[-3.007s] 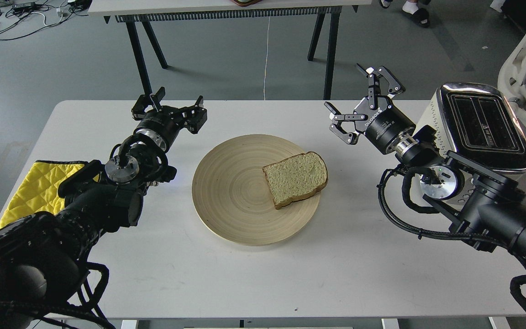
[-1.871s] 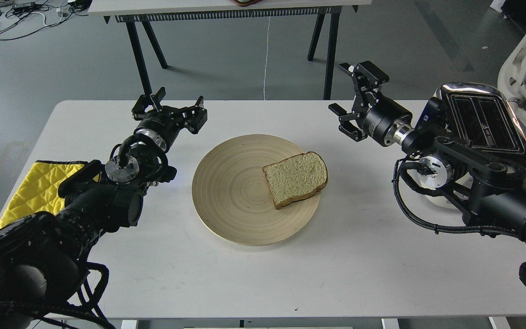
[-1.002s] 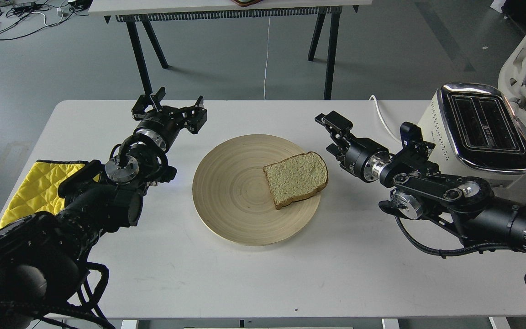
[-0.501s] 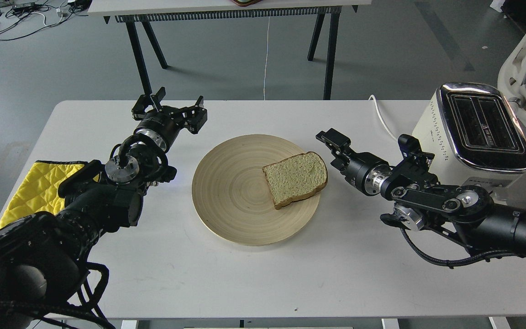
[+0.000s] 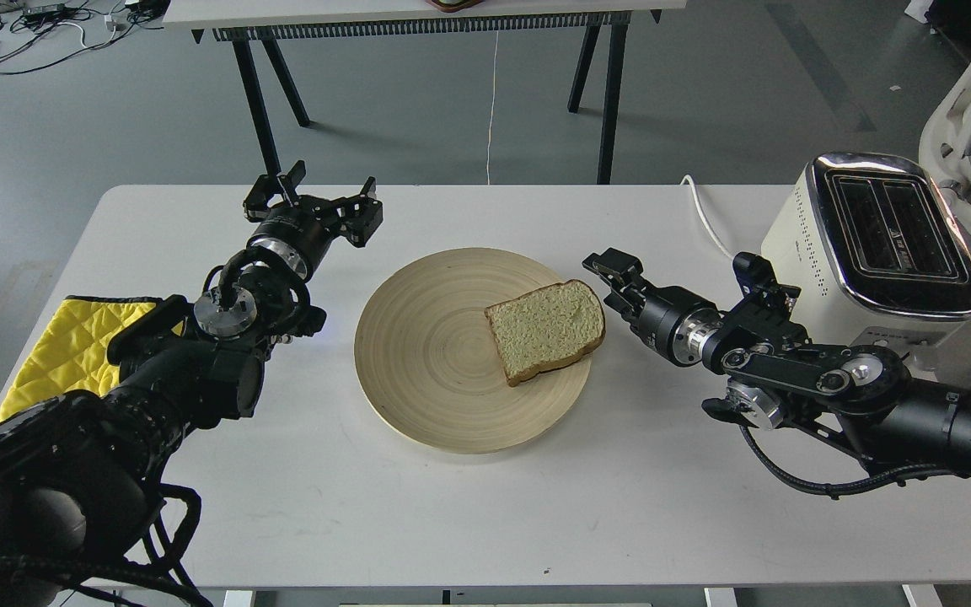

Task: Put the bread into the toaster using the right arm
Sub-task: 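Move the right gripper to the bread slice edge on the plate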

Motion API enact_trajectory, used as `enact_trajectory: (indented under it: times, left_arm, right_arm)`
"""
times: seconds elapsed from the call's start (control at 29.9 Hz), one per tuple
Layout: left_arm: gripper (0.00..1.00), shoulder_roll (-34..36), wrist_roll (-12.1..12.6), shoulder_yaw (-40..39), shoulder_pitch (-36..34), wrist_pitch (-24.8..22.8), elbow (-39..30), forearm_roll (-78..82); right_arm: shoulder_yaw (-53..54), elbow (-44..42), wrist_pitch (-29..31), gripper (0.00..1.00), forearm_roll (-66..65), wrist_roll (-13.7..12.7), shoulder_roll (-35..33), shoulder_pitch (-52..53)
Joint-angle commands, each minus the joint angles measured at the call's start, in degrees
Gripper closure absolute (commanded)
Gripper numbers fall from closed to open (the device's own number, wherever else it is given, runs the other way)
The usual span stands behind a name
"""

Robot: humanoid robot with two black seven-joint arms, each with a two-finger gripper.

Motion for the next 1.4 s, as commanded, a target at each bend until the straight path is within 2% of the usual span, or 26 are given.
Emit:
enact_trajectory:
  times: [0.0, 0.2, 0.47, 0.87, 1.37]
  left_arm:
    - [0.0, 0.0, 0.0, 0.0, 0.0, 0.0, 0.0, 0.0]
    - [0.0, 0.0, 0.0, 0.0, 0.0, 0.0, 0.0, -0.1]
    - [0.0, 0.0, 0.0, 0.0, 0.0, 0.0, 0.0, 0.0]
    - [0.0, 0.0, 0.0, 0.0, 0.0, 0.0, 0.0, 0.0]
    - [0.0, 0.0, 0.0, 0.0, 0.0, 0.0, 0.0, -0.1]
  right_arm:
    - [0.0, 0.4, 0.0, 0.36, -2.2, -0.4, 0.0, -0.3]
    - [-1.0, 0.3, 0.0, 0.37, -2.7, -1.0, 0.0, -0.3]
    - [-1.1, 0.4, 0.1, 0.46, -2.7, -1.0, 0.0, -0.4]
    - [-1.2, 0.7, 0.1, 0.54, -2.8, -1.0, 0.0, -0.4]
    - [-1.1, 0.7, 0.1, 0.6, -2.8, -1.0, 0.0, -0.7]
